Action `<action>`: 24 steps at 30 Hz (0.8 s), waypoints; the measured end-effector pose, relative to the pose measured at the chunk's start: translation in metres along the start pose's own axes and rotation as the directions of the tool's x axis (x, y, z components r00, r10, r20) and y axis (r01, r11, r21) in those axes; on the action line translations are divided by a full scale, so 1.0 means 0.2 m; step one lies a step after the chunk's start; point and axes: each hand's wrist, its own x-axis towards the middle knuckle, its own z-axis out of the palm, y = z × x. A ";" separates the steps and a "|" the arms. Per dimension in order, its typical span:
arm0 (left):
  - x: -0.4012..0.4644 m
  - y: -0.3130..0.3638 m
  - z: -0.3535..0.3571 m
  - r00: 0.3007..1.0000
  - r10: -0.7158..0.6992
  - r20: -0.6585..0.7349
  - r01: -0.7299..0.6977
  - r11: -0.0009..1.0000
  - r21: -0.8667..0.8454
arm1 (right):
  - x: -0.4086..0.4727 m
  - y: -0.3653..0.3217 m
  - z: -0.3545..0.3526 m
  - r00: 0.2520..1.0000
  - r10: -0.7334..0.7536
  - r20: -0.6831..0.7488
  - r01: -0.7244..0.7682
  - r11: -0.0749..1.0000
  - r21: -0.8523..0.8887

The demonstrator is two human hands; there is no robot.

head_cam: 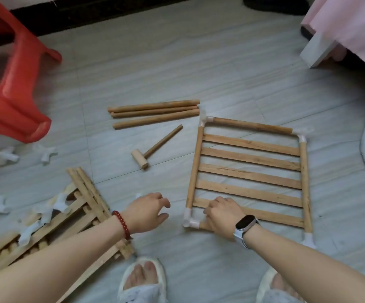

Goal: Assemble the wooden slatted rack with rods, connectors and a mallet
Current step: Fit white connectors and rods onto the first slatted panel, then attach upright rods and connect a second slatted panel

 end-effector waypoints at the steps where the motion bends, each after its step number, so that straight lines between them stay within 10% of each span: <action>1: -0.04 -0.09 -0.02 0.995 -0.083 -0.056 0.079 0.995 -0.059 | 0.04 -0.04 -0.04 0.999 -0.002 -0.035 0.003 0.999 0.041; 8: -0.40 -0.56 0.07 0.678 -0.681 -0.276 0.481 0.695 -0.535 | 0.28 -0.32 -0.23 0.986 -0.065 -0.155 0.090 0.983 0.158; 15: -0.81 -0.83 0.32 0.355 -0.904 -0.236 0.574 0.411 -0.708 | 0.52 -0.70 -0.28 0.986 -0.150 -0.079 0.164 0.963 0.214; 20: -1.12 -0.96 0.56 0.019 -0.994 0.105 0.592 -0.073 -0.802 | 0.62 -1.07 -0.26 0.997 -0.075 -0.026 0.079 0.978 0.194; 24: -1.26 -1.06 0.74 0.042 -0.943 0.329 0.447 -0.277 -0.851 | 0.68 -1.24 -0.24 0.997 0.007 -0.073 0.010 0.974 0.225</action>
